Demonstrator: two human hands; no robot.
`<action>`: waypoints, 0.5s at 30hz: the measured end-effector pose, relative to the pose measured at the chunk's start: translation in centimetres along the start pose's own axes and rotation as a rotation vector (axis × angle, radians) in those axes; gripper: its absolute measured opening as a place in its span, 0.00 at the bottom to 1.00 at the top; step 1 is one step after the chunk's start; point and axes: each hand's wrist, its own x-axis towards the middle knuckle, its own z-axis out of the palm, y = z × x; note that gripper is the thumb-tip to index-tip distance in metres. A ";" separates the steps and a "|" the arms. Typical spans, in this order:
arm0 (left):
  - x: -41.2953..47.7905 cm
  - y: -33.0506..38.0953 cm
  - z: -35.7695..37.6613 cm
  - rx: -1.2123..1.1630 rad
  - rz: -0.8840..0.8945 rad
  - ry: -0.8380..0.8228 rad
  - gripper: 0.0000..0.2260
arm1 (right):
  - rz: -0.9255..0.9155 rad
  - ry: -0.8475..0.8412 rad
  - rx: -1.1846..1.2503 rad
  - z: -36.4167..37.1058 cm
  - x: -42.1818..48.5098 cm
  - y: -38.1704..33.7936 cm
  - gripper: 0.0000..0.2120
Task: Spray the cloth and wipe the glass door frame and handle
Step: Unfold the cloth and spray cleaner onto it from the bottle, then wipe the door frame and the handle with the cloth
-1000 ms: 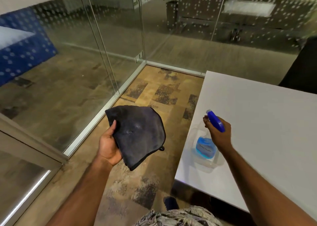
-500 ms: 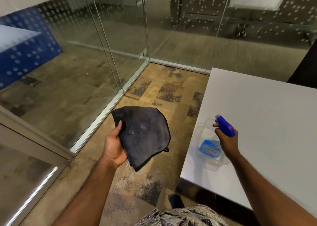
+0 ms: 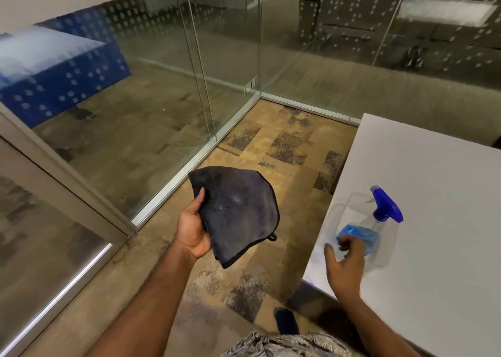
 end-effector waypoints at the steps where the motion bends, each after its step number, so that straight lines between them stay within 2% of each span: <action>1: -0.3 0.2 -0.4 0.002 0.005 0.000 0.18 | 0.011 -0.087 0.018 1.1 -0.1 -1.0 0.15; 4: -1.2 0.9 -1.9 0.000 0.008 0.010 0.17 | 0.067 -0.362 0.129 4.5 -0.1 -5.1 0.12; 6: -1.9 1.5 -2.9 -0.007 0.007 0.015 0.18 | 0.085 -0.515 0.160 6.7 -0.1 -7.9 0.14; 8: -2.8 2.2 -3.9 -0.017 0.014 0.019 0.18 | 0.128 -0.702 0.183 8.9 -0.2 -10.6 0.25; 10: -3.7 3.1 -4.9 -0.038 0.027 0.020 0.19 | 0.283 -0.915 0.289 11.0 -0.6 -12.7 0.32; 13: -5.1 4.7 -6.9 -0.069 0.047 0.026 0.20 | 0.557 -1.151 0.556 13.3 -1.9 -14.8 0.27; 15: -6.2 5.8 -8.4 -0.073 0.050 0.036 0.20 | 0.633 -1.214 0.653 14.5 -3.0 -16.0 0.25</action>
